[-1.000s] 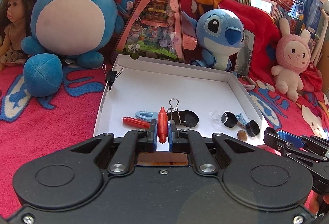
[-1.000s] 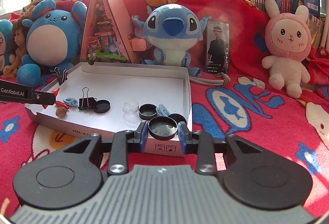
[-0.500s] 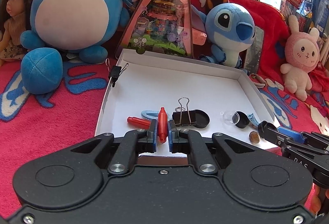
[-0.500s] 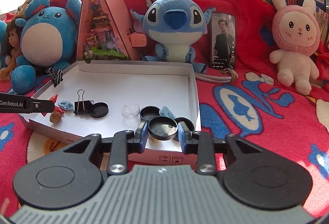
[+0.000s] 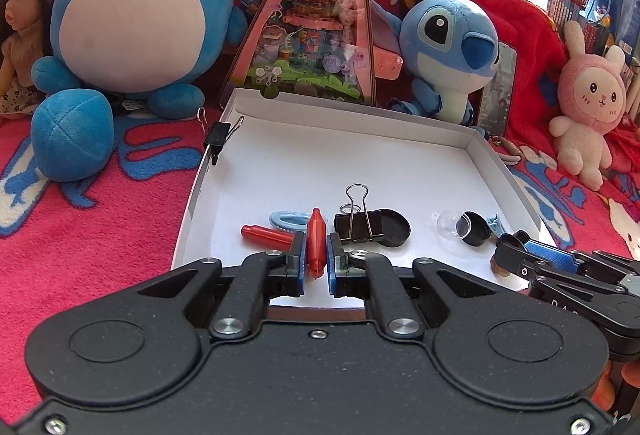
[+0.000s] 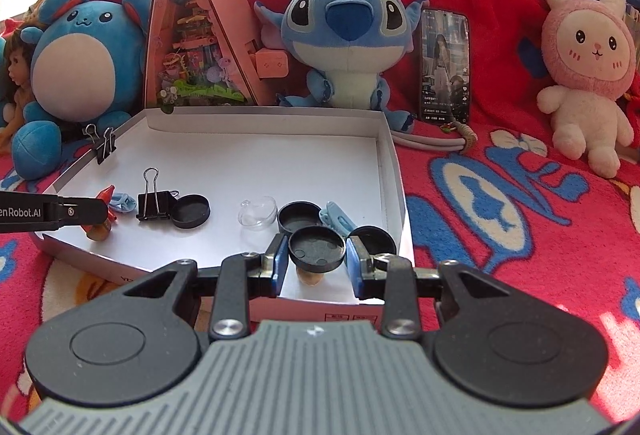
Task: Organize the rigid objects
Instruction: 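Lower the lid and red stick into the box and open both tools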
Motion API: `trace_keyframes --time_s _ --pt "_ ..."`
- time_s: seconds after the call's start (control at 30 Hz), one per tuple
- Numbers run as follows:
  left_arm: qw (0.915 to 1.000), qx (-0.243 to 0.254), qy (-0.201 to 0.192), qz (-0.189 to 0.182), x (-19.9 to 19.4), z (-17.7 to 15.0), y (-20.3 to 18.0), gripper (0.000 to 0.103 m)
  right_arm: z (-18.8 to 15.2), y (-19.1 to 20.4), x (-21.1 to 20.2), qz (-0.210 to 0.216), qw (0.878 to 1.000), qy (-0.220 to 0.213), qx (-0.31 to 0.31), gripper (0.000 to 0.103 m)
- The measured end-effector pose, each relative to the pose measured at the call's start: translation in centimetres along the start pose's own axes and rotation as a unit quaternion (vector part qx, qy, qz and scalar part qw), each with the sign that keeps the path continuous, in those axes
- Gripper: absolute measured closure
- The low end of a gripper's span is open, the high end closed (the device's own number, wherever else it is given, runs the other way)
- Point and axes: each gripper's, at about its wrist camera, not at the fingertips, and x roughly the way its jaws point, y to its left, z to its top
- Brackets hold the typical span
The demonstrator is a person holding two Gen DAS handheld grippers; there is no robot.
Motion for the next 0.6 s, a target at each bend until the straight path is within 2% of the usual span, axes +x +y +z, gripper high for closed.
trace_keyframes --time_s 0.6 --pt "0.9999 0.008 -0.008 0.008 1.1 0.2 -0.3 0.093 0.6 0.1 1.4 0.010 1.000 0.005 0.009 0.066"
